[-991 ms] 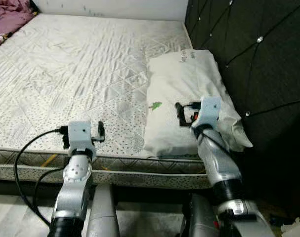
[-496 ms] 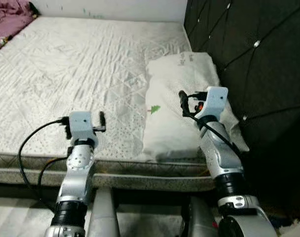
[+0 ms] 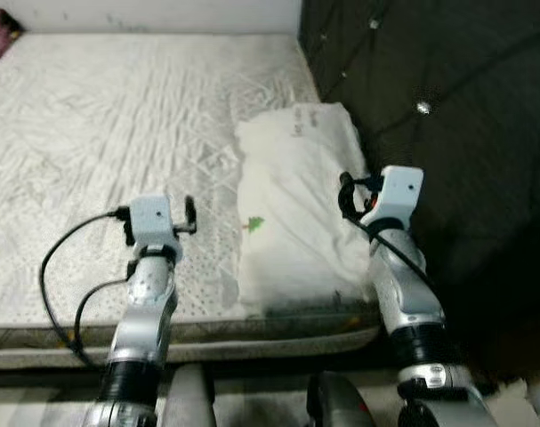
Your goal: Clean up the room
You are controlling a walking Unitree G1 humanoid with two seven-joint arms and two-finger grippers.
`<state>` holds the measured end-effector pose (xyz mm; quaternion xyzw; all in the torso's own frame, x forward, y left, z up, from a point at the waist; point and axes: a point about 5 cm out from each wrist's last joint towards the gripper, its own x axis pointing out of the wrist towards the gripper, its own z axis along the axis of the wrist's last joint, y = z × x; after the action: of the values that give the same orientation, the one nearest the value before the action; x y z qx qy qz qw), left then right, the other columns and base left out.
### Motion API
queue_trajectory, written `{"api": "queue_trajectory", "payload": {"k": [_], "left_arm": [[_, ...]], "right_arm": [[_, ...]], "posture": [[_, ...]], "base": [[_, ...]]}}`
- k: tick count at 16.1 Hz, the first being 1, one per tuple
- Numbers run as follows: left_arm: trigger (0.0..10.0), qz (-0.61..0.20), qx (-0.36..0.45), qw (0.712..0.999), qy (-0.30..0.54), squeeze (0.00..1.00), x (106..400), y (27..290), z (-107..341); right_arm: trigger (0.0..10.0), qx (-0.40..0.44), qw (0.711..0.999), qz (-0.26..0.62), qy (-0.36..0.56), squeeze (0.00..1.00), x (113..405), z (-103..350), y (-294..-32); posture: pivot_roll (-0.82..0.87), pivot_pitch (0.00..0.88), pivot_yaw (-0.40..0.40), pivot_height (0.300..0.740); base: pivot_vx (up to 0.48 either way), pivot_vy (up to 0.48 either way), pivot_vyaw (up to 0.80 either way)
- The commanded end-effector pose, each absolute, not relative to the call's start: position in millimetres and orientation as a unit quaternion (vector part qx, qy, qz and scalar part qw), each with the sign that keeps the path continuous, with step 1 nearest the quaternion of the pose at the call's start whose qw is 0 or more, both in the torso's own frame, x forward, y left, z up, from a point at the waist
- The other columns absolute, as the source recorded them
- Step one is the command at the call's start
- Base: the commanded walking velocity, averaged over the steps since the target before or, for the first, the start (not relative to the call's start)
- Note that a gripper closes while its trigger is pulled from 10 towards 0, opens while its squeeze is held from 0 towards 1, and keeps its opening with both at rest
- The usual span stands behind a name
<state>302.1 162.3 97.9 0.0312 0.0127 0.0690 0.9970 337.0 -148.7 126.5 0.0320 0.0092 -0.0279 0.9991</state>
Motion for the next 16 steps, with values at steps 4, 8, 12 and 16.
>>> {"api": "queue_trajectory", "payload": {"k": [4, 8, 12, 16], "left_arm": [[10.0, 0.054, 0.039, 0.998, 0.015, 0.0, 294, 162, 96], [10.0, 0.023, 0.053, 0.998, -0.007, 0.0, 289, 155, 100], [10.0, -0.03, 0.082, 0.996, -0.019, 0.0, 281, 143, 101], [10.0, -0.055, 0.103, 0.993, -0.034, 0.0, 278, 138, 105]], "right_arm": [[10.0, 0.042, 0.999, -0.026, -0.003, 0.0, 329, 128, -154], [10.0, 0.042, 0.998, -0.037, 0.0, 0.0, 327, 128, -159], [10.0, 0.042, 0.998, -0.041, 0.014, 0.0, 319, 120, -161], [10.0, 0.055, 0.997, -0.041, 0.028, 0.0, 317, 115, -160]], "posture": [[0.08, 0.0, 0.002, 0.682], [0.08, 0.0, 0.002, 0.712], [0.08, 0.0, 0.008, 0.74], [0.08, 0.0, 0.01, 0.74]], "base": [[0.0, 0.0, 0.0], [0.0, 0.0, 0.0], [0.0, 0.0, 0.0], [0.0, 0.0, 0.0]]}}
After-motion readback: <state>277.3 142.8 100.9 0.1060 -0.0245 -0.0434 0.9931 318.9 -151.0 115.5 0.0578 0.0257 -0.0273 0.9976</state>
